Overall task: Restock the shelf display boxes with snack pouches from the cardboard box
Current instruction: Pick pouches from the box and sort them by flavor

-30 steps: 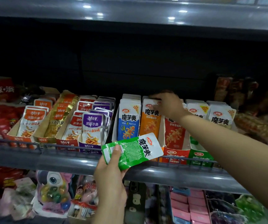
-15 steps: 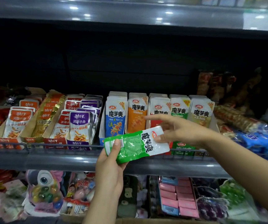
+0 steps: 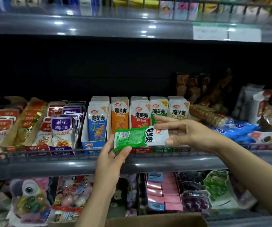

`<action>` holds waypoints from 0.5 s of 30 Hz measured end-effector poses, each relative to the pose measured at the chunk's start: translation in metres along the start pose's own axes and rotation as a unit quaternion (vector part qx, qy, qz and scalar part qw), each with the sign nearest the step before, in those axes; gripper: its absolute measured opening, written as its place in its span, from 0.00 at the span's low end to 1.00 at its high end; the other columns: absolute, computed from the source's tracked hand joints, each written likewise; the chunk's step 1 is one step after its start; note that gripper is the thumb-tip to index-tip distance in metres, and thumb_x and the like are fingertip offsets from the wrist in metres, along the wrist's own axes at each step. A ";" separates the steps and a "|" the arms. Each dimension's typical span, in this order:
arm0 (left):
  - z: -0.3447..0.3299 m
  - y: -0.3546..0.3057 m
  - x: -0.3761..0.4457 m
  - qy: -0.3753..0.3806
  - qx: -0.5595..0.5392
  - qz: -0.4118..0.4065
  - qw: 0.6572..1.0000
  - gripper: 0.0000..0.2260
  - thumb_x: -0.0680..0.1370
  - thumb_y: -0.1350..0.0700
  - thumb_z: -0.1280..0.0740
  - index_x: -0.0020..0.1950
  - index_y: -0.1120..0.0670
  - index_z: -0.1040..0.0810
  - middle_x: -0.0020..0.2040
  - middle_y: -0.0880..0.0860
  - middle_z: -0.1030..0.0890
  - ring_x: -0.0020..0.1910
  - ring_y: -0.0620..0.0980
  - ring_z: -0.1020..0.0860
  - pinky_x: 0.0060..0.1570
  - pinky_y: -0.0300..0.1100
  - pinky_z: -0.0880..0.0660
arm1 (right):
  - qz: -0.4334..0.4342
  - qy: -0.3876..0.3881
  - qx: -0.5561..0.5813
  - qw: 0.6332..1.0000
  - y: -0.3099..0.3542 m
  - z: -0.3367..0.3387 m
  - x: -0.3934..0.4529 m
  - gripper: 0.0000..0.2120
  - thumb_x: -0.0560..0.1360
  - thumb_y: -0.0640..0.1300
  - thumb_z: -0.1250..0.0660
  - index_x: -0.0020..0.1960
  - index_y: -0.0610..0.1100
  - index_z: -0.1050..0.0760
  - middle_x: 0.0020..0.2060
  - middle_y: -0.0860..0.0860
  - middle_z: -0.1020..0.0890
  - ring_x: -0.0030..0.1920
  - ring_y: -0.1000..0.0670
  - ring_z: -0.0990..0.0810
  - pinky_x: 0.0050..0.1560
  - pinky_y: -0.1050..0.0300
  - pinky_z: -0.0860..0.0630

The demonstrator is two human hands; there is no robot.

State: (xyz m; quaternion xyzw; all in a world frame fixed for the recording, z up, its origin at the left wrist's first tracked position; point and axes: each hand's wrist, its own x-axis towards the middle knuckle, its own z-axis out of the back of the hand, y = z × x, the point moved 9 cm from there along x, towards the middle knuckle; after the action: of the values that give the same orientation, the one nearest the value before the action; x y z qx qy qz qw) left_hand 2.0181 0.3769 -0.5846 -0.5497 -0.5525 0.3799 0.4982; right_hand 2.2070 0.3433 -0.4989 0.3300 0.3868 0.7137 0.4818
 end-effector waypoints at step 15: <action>-0.084 -0.004 0.032 0.077 0.095 0.025 0.992 0.07 0.80 0.58 0.38 0.52 0.55 0.21 0.40 0.52 0.17 0.31 0.42 0.22 0.28 0.34 0.30 | 0.039 -0.371 -0.265 0.889 0.055 0.110 0.013 0.19 0.76 0.56 0.36 0.33 0.44 0.23 0.26 0.52 0.21 0.30 0.55 0.23 0.33 0.66 0.30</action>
State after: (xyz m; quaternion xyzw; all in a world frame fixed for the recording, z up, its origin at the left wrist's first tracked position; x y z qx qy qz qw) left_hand 2.1019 0.3970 -0.5583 -0.5410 -0.4598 0.3993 0.5800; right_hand 2.2722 0.3683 -0.3969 0.4456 -0.0366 0.6335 0.6316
